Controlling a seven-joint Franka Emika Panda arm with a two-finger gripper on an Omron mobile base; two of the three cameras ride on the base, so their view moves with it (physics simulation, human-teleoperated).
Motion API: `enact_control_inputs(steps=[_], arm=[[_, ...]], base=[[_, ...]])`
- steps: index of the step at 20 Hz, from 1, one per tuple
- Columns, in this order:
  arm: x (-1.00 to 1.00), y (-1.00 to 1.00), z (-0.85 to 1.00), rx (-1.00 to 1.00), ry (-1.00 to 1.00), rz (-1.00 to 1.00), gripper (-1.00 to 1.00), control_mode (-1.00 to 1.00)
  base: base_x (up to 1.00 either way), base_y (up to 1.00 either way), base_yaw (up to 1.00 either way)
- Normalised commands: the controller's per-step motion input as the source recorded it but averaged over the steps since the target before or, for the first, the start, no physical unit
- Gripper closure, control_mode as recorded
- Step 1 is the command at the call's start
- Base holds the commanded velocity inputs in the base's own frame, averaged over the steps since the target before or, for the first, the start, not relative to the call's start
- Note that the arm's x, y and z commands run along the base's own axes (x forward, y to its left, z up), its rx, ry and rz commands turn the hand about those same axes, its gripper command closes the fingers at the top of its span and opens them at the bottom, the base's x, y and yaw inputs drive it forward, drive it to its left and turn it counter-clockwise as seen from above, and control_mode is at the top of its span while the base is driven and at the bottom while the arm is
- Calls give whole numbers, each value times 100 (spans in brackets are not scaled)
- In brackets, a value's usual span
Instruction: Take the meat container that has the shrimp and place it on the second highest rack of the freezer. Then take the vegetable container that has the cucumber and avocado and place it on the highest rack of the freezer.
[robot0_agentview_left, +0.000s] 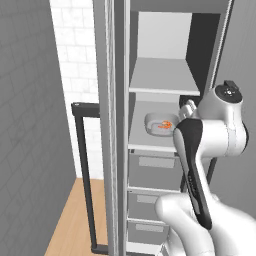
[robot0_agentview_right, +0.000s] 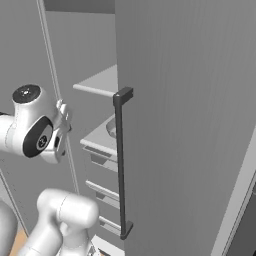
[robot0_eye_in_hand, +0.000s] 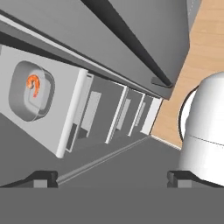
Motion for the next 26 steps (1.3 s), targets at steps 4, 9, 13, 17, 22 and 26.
enact_control_inputs(steps=[4, 9, 13, 17, 22, 26], arm=[[-19, 0, 12, 0, 0, -6, -100, -100], [-3, 0, 25, 0, 0, -6, -100, -100], [-4, 0, 23, 0, 0, 0, -100, -100], [0, 0, 25, 0, 0, 0, -100, -100], [0, 0, 5, 0, 0, 0, -100, -100], [0, 0, -3, 1, -1, -5, -100, -100]], base=[[0, 0, 0], [0, 0, 0], [0, 0, 0], [0, 0, 0], [0, 0, 0], [0, 0, 0]])
